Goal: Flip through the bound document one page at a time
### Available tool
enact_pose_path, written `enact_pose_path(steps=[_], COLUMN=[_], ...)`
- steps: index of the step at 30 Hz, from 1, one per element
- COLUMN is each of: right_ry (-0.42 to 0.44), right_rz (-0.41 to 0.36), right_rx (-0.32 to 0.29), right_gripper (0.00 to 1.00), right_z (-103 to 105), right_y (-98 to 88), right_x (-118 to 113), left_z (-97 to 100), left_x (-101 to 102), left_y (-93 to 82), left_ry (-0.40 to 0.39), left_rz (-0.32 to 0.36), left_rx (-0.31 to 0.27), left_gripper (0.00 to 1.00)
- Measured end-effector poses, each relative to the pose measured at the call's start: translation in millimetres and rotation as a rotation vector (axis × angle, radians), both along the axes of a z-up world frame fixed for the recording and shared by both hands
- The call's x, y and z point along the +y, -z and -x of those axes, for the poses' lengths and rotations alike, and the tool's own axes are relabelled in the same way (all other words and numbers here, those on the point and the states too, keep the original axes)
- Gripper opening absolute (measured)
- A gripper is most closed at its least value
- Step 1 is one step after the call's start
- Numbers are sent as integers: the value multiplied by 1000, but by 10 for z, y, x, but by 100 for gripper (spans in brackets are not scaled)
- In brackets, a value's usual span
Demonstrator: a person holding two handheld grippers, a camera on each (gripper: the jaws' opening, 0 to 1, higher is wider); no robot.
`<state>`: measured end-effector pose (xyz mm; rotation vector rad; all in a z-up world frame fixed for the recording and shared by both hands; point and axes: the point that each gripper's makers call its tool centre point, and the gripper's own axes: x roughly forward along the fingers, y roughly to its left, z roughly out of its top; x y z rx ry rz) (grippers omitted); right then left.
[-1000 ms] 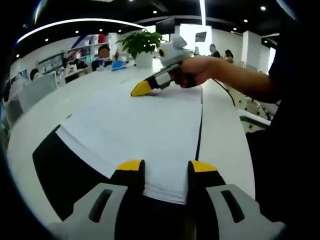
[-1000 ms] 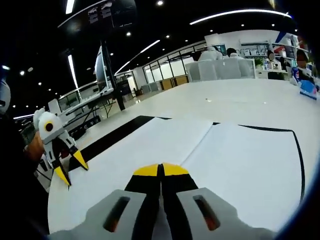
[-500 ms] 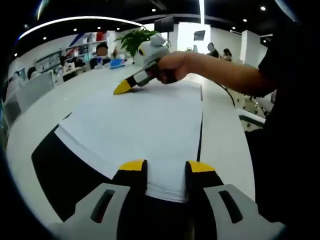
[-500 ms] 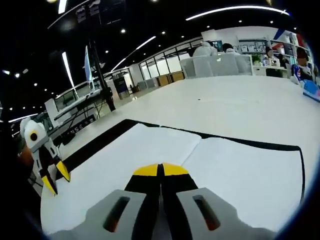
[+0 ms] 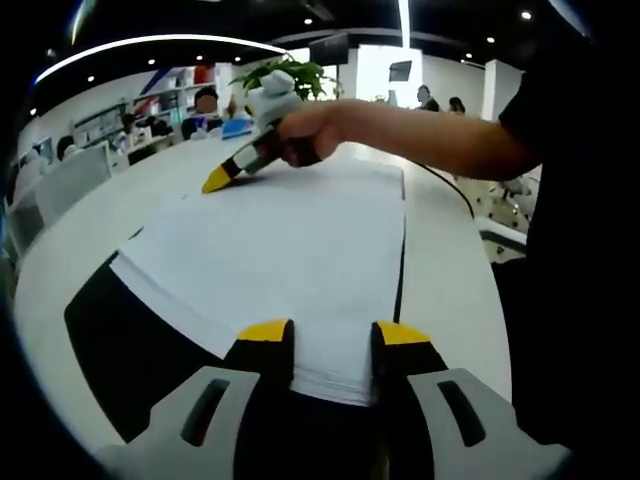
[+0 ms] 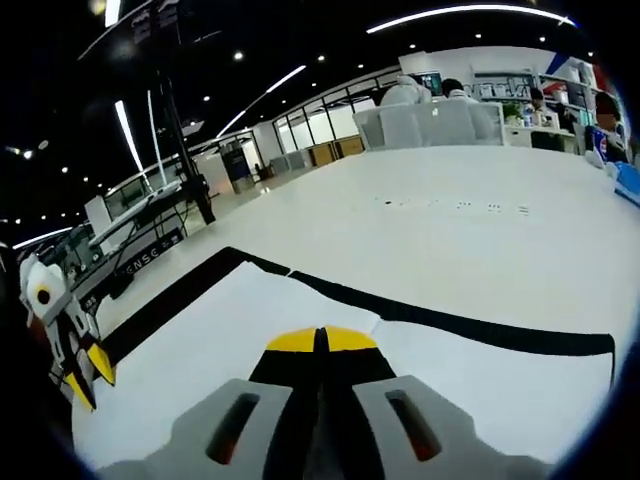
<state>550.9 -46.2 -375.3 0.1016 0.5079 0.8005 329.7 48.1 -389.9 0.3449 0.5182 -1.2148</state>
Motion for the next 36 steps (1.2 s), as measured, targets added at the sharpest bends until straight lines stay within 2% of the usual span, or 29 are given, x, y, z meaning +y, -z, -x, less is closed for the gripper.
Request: enact_pose_path(steps=[10, 11, 13, 18, 25, 31, 33, 36], right_ry=[25, 22, 26, 22, 28, -14, -21, -55], right_rz=[-21, -26, -34, -27, -8, 2, -5, 10], right_rx=[-11, -11, -14, -47, -50, -73, -71, -72], right_gripper=[2, 2, 2, 2, 2, 2, 2, 2], right_z=[-98, -187, -202, -224, -188, -25, -75, 37], right_y=[-19, -3, -6, -12, -26, -26, -7, -13], right_x=[58, 23, 26, 58, 51, -1, -61, -63], left_z=[11, 11, 11, 12, 5, 1, -6, -7], left_x=[-9, -11, -17, -39, -41, -47, -48, -52], left_y=[4, 4, 4, 7, 9, 8, 10, 17], left_ry=[19, 19, 19, 28, 21, 10, 3, 1], left_rz=[-1, 1, 3, -4, -8, -4, -4, -10], left_rx=[-4, -4, -3, -1, 3, 5, 6, 5], left_gripper=[34, 34, 35, 36, 36, 35, 35, 35])
